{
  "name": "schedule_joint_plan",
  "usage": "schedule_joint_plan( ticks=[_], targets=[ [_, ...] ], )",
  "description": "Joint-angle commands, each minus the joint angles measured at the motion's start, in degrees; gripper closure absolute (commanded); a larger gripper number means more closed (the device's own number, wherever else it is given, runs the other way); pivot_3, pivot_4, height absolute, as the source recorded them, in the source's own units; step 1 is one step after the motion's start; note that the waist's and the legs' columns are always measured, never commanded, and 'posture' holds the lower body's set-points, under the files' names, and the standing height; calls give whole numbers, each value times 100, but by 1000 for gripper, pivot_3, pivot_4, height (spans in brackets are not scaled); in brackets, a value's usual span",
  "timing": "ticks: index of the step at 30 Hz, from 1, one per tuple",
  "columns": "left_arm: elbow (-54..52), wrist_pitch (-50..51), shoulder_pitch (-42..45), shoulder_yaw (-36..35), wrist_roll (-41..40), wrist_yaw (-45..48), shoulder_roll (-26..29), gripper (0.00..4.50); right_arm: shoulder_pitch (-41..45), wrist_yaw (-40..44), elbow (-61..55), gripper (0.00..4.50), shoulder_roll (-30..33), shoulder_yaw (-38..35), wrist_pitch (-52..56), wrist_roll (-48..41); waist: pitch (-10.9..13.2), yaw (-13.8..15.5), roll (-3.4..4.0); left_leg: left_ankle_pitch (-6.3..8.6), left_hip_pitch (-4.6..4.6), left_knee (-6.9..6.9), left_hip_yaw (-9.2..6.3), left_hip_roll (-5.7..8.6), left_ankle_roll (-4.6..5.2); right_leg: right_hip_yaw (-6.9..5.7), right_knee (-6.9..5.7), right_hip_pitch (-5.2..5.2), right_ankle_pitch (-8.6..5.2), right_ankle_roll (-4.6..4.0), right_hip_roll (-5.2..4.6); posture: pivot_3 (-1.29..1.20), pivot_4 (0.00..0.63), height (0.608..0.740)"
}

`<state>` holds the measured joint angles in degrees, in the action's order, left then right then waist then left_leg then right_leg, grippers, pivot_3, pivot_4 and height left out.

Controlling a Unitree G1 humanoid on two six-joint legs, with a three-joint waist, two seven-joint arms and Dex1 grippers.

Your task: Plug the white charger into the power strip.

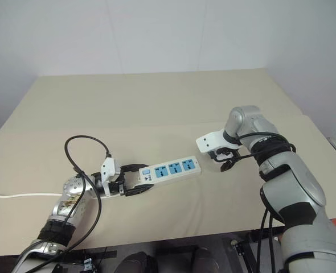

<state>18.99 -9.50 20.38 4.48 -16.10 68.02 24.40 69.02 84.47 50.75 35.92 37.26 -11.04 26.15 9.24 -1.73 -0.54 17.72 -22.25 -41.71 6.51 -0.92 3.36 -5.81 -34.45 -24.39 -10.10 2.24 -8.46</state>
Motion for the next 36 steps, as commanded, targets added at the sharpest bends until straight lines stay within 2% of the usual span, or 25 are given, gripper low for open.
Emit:
schedule_joint_plan(
  ticks=[1, 8, 15, 18, 21, 25, 27, 33, 36],
  targets=[
    [-12, 69, -91, 90, 105, -13, 64, 1265, 166, 55, 18, 931, -8, -162, -45, 25, 0, -8, 0, 0, 1, 0, -1, 0, 0, 1, 0, 0, 0, 0, 0, 0, 150, 740],
    [-17, 87, -78, 108, 108, -10, 56, 1265, 268, -7, 105, 3344, -92, -165, 40, 132, 0, -15, 0, 0, 2, 0, -5, -2, 0, 3, -3, 0, 0, 0, -1, 0, 150, 740],
    [6, 107, -48, 115, 112, 15, 70, 1265, 266, 73, -92, 3345, 12, -219, -21, 164, 0, -17, 1, 0, 2, 0, -7, -2, 0, 3, -4, 0, 0, 0, -1, 0, 150, 740],
    [-8, 119, -47, 117, 111, 22, 75, 1265, 241, 217, -397, 3345, 109, -448, -4, -90, 1, -17, 2, 0, 1, 0, -9, -3, 0, 4, -4, -2, 0, -1, -1, 0, 150, 740],
    [-83, 153, -59, 111, 66, 77, 91, 1265, 110, 346, -966, 3345, 106, -1160, 404, -879, 2, -22, 3, 0, 1, 0, -15, -5, 0, 5, -4, -3, 0, -1, -1, 0, 150, 740],
    [-182, 161, -92, 138, -7, 235, 142, 1265, -540, 247, -1977, 3345, -73, -2591, 824, -2697, 1, 8, 1, 0, 1, 1, -23, -9, 0, 3, -1, 0, 1, -2, -1, 0, 150, 740],
    [-213, 153, -112, 183, -19, 325, 168, 1265, -899, 28, -2599, 3345, -214, -3093, 1480, -3353, 1, 31, 1, 1, 1, 1, -27, -10, 1, -2, 5, 5, 1, -3, -1, 0, 150, 740],
    [-305, 149, -96, 305, -110, 530, 139, 1265, -2290, -1197, -4360, 3345, -1143, -3994, 3698, -5167, 0, 87, 1, 1, 0, 1, -33, -14, 1, 2, -5, -3, 4, -9, -4, 0, 150, 740],
    [-413, 193, -89, 370, -186, 679, 138, 1265, -2975, -1543, -5052, 3345, -1427, -4047, 3958, -5558, 1, 119, 2, 2, -4, 0, -35, -11, 2, 3, -7, -6, 5, -10, -6, 0, 150, 740]
  ],
)
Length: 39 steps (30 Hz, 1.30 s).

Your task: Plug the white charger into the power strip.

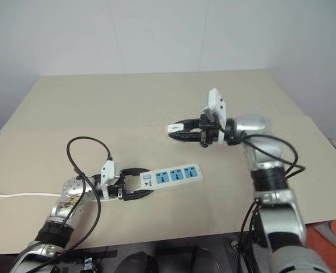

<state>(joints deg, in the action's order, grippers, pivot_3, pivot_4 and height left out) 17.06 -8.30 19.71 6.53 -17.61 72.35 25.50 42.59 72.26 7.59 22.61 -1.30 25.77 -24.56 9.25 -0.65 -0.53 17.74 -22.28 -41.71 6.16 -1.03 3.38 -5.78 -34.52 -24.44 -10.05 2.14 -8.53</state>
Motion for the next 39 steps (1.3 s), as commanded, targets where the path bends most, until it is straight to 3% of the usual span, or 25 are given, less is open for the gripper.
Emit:
schedule_joint_plan(
  ticks=[1, 5, 13, 39],
  targets=[
    [-252, 78, -28, 179, -62, 297, 36, 1265, -501, -368, -892, 3345, -115, -140, 248, -503, 0, 19, 0, 1, -4, -1, 1, 4, 1, 1, 0, -4, 0, 0, -2, 0, 150, 740],
    [-404, 67, -94, 252, -151, 543, 73, 1265, -1126, -170, -1405, 3345, -120, 100, -127, -582, 0, 22, 0, 5, -6, -2, 3, 9, 8, 2, 4, -5, 0, 2, -4, 0, 150, 740],
    [-642, 225, -164, 355, -278, 917, 143, 1265, -1373, 148, -1388, 3345, -235, 445, -821, -487, 0, 8, 0, 4, 0, -2, 3, 9, 9, 5, 1, -2, -1, 3, 3, 0, 150, 740],
    [-681, 70, -544, 391, 54, 224, 103, 1265, -1853, 364, -746, 3345, -380, 923, -1325, -442, 0, 32, 0, 6, 11, -2, -3, 6, 12, 6, 34, 10, -1, 2, 2, 0, 150, 740]
  ],
)
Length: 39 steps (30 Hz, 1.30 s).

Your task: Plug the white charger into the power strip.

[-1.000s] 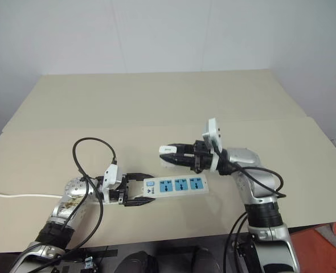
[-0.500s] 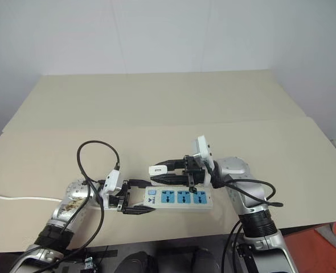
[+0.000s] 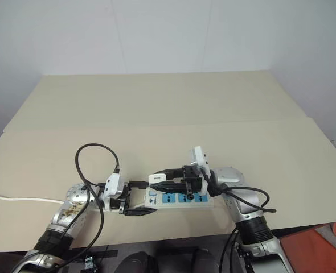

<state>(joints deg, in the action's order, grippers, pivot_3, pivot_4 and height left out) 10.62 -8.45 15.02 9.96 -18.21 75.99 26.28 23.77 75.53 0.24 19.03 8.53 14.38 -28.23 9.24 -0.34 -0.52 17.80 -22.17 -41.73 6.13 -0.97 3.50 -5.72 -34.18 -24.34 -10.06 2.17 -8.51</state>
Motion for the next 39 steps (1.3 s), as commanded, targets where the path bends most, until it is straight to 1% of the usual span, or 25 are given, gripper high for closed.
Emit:
schedule_joint_plan(
  ticks=[1, 20, 25, 39],
  targets=[
    [-47, 91, -85, 46, 112, -144, 36, 1265, 39, 52, 43, 3345, -21, -61, -225, -63, 0, 0, 0, 0, 1, 0, 0, -1, 0, 0, 1, 1, 0, 0, 0, 0, 150, 740],
    [-14, 133, -26, -30, 91, -147, 119, 1265, 350, 537, 1392, 3345, -50, -187, -986, 5, 0, -12, 0, 0, 4, 0, 1, -2, 0, 2, 2, 2, 0, 0, 0, 0, 150, 740],
    [-24, 136, -37, -39, 95, -173, 132, 1265, 319, 662, 1471, 3345, 4, -154, -1011, 2, -1, -18, 1, 0, 8, 0, 1, -3, 0, 2, 1, 5, 0, -1, 0, 0, 150, 740],
    [-18, 121, -41, -47, 102, -214, 118, 1265, -8, 554, 1630, 3345, -14, -117, -1154, 123, -6, -19, 2, 1, 14, 1, 2, -6, 0, 8, 1, 9, 1, -1, 0, 0, 150, 740]
  ],
)
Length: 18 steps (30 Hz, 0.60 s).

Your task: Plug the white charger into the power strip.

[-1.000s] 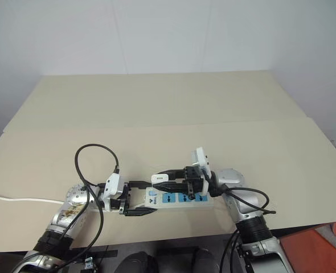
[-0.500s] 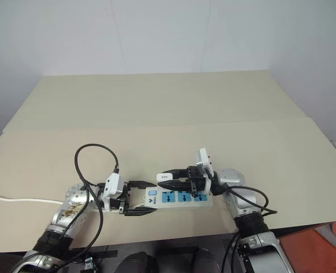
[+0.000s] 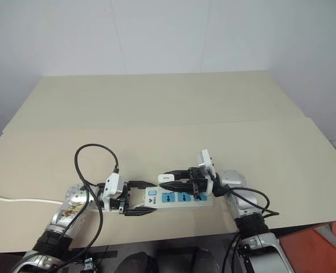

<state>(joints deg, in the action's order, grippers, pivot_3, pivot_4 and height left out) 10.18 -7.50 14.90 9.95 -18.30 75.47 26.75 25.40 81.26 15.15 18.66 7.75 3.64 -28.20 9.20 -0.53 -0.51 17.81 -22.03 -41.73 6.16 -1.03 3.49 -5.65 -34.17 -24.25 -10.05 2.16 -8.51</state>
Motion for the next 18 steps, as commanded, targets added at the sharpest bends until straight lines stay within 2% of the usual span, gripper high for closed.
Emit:
schedule_joint_plan(
  ticks=[1, 18],
  targets=[
    [24, 25, -31, -49, 109, -161, 75, 1265, -196, -22, 160, 3345, 17, -35, -116, 128, -4, 1, 0, 0, 1, 0, 0, 0, 0, 0, 0, 0, 0, 0, 0, 0, 150, 740],
    [13, 33, -28, -62, 117, -211, 97, 1265, -16, -42, 743, 3345, -303, 51, -660, 321, -29, -23, 5, 1, 15, 2, 3, -3, 1, 8, -2, 6, 2, -4, 0, 0, 150, 740]
  ],
)
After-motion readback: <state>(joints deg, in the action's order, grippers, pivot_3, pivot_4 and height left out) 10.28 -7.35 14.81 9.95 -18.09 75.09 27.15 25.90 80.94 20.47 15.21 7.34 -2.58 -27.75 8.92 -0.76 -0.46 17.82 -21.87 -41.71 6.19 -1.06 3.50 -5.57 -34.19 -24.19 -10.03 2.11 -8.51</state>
